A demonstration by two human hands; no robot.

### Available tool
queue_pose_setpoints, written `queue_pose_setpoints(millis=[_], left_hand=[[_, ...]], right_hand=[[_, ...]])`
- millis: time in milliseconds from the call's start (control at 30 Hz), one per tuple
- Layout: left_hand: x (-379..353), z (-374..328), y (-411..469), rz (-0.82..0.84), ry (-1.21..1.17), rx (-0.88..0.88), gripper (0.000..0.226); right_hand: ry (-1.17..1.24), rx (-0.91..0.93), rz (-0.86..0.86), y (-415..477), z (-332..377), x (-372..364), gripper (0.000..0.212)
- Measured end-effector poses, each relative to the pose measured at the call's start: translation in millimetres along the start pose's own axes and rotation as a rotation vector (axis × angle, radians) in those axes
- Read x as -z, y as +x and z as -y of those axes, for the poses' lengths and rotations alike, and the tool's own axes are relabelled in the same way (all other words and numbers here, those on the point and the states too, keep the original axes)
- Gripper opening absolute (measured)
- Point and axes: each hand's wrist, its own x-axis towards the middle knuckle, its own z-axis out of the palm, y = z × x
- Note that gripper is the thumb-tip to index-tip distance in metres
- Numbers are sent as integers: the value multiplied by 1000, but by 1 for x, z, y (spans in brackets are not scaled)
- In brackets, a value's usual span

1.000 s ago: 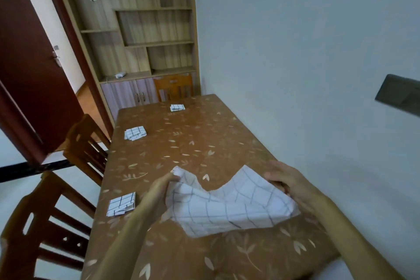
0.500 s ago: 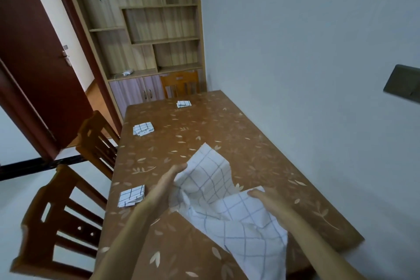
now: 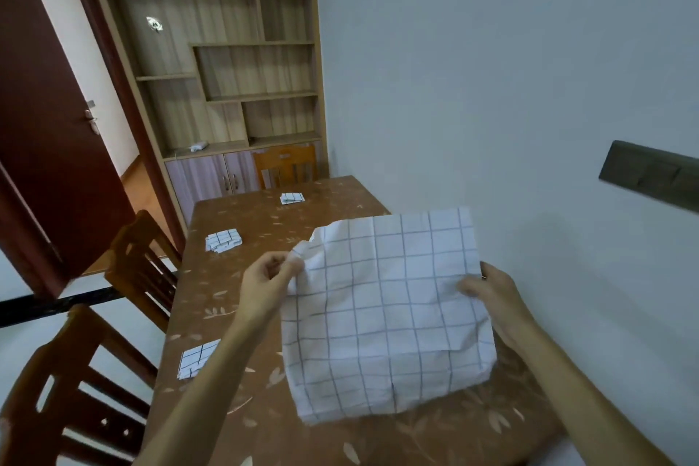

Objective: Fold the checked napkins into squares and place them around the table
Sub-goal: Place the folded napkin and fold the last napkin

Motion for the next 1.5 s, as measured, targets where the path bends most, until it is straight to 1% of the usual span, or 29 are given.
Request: queue_pose_setpoints(millis=[33,67,133,167,233,300,433,467,533,633,733,800,933,1033,1100,1167,1267,1333,1433,1500], left_hand=[[1,-5,3,6,7,-21,11],[0,-10,5,19,17,-39,13],[-3,-17,8,31,60,-78,19],[-5,-22,10,24,87,-110,22],[-3,-36,12,-20,130,-181,22],[4,-50,18,-66,158,-249,22],[20,-87,24,-122,254,-393,20],[21,-99,25,-132,269,-441,20],[19,-122,23,-158,277,-528,23],[10,-147,18,-166,233,-581,25],[1,-160,11,-134,215,-617,25],[0,-160,10,-141,211,-622,26],[17,-148,16,-221,219,-645,22],[36,-139,20,-268,210,-634,18],[42,-133,22,-281,260,-646,17],[44,-126,23,-258,259,-616,16],[45,-126,22,-176,156,-522,21],[45,-131,18,-110,122,-495,24],[43,-135,15,-96,183,-532,22],[39,-136,12,-104,235,-552,30]], right_hand=[[28,5,32,2,4,2,8],[61,8,62,4,9,3,8],[53,36,68,9,17,0,20],[11,74,50,12,21,-2,21],[-93,157,-16,15,33,-5,17],[-147,254,-103,19,48,-4,12],[-254,472,-294,20,85,-1,33],[-259,539,-331,18,97,-2,33],[-254,662,-388,12,120,-8,25],[-247,767,-417,-3,150,-25,8],[-210,801,-338,-11,163,-39,14],[-195,806,-296,-11,166,-42,16],[-191,786,-338,-3,165,-31,11],[-175,738,-372,4,160,-17,26],[-164,722,-370,5,157,-14,37],[-148,721,-361,5,154,-17,41],[-137,750,-342,1,155,-24,35],[-141,760,-335,-3,159,-26,30],[-183,749,-349,-8,163,-31,37],[-209,762,-351,-11,163,-38,35]])
